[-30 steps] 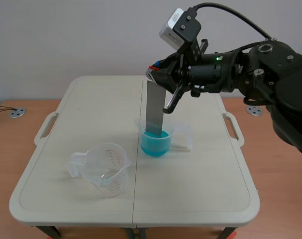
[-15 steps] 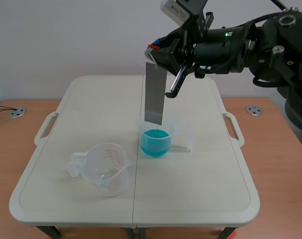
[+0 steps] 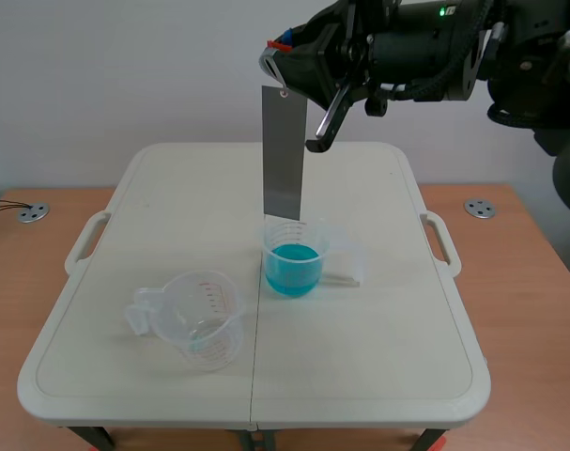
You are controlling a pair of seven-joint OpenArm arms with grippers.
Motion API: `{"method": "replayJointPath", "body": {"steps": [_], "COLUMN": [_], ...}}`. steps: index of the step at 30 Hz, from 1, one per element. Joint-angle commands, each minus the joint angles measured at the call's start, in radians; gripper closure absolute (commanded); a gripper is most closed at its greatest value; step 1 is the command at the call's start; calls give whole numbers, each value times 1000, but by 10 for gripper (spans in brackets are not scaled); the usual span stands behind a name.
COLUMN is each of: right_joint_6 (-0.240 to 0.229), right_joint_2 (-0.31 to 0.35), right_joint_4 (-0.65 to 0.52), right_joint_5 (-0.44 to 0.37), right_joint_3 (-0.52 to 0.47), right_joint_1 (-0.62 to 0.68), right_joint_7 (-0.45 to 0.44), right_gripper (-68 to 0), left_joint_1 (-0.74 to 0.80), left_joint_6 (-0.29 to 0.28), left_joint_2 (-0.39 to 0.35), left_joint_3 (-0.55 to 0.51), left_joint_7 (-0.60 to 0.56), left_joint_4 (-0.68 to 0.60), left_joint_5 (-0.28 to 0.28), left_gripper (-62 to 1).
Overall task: Hold the metal plate by the orange handle, dip it into the blue solution, take it out and point at it, then put the plate back in the beaker on the left.
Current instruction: 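Raise the plate and point at it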
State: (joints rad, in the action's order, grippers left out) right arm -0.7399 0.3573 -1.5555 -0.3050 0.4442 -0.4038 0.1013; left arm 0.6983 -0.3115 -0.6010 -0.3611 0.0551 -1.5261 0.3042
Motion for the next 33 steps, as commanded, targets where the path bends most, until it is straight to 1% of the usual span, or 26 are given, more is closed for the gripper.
{"method": "replayJointPath", "body": {"steps": [1,5,7,9,16,22,25,28,33], "right_joint_6": [-6,-6,-6,-6,-6,-6,-6,-6,-6], "right_joint_2": [3,3,3,3,3,3,3,3,3], "right_joint_4": [-28,-50,-55,-55,-55,-55,-55,-55,-55], "right_joint_5": [-27,-50,-53,-56,-65,-67,-67,-67,-67], "right_joint_3": [-21,-32,-37,-42,-46,-46,-46,-46,-46], "right_joint_1": [-23,-23,-23,-23,-23,-23,-23,-23,-23], "right_joint_7": [2,29,33,36,36,36,36,36,36], "right_gripper": [-13,-13,-13,-13,-13,-13,-13,-13,-13], "left_joint_1": [-36,-130,-179,-229,-402,-536,-600,-659,-739], "left_joint_6": [2,-10,-24,-24,-26,-83,-85,-85,-85], "left_joint_2": [-1,-7,-21,-32,-34,-22,3,37,92], "left_joint_3": [3,21,47,84,243,396,459,510,592], "left_joint_7": [-11,-13,-11,-10,29,53,93,130,144], "left_joint_4": [-14,-27,-27,-27,-27,-25,-25,-20,17], "left_joint_5": [6,6,6,6,-1,-10,-13,-34,-117], "left_gripper": [-29,-29,-29,-29,-29,-29,-29,-29,-29]}}
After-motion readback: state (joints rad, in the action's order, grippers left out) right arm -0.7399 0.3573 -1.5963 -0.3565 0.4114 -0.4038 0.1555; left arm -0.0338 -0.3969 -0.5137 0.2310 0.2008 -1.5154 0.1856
